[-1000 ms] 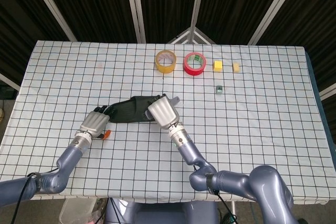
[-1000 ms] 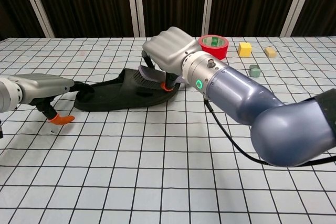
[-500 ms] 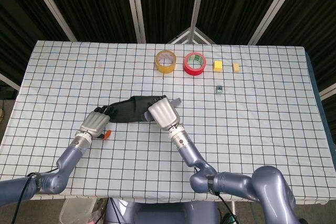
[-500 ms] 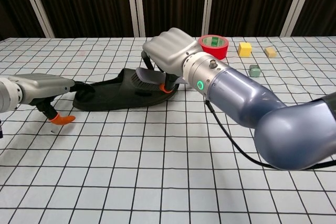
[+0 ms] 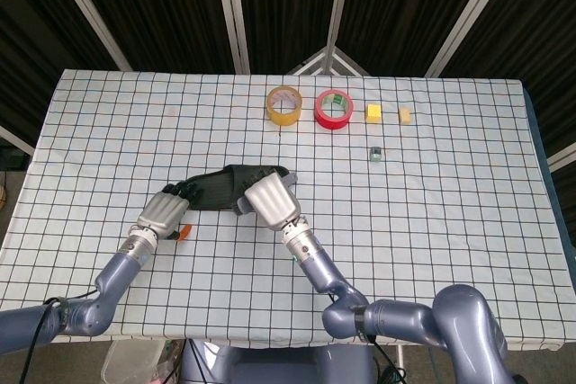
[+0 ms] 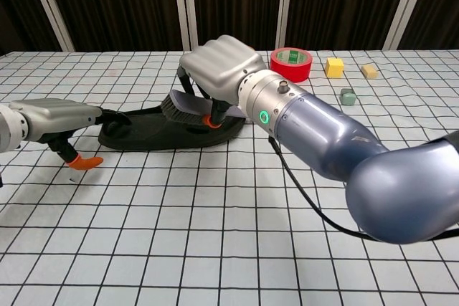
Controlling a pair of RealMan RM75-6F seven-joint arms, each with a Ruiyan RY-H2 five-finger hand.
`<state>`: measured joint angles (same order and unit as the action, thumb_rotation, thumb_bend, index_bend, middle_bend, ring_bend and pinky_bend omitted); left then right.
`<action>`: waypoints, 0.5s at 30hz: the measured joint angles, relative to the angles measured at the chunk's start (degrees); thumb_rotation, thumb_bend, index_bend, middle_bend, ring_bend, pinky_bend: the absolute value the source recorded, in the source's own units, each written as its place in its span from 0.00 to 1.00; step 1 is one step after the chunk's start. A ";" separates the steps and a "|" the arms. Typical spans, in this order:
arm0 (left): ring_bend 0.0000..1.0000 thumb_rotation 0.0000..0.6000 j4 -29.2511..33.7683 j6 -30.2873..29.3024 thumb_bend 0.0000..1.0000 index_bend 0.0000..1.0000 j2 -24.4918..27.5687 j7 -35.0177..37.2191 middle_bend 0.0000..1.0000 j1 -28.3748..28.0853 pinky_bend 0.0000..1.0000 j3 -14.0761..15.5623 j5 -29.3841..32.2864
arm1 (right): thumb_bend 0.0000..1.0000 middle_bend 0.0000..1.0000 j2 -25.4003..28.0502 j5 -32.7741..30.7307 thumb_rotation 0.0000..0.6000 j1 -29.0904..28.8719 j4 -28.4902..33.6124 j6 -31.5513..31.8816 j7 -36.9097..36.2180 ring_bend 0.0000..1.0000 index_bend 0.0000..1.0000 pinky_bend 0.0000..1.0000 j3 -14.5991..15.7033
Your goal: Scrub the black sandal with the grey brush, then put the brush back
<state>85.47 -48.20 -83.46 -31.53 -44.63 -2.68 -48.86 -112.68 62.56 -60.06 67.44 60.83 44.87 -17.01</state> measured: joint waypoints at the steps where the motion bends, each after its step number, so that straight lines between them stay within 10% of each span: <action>1: 0.00 0.84 0.01 -0.02 0.59 0.00 0.03 0.07 0.03 -0.01 0.11 0.03 -0.01 | 0.63 0.50 -0.12 -0.05 1.00 -0.04 -0.38 -0.09 -0.12 0.47 0.67 0.55 -0.09; 15: 0.00 0.84 -1.19 0.76 0.60 0.00 0.08 2.22 0.02 0.14 0.11 0.76 -0.92 | 0.64 0.50 -2.19 -1.58 1.00 -0.25 -7.92 -1.89 -2.30 0.47 0.67 0.55 -1.30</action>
<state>84.28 -47.44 -83.37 -29.31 -44.48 -1.92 -49.78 -114.87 60.98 -60.31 59.52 58.95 42.56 -18.31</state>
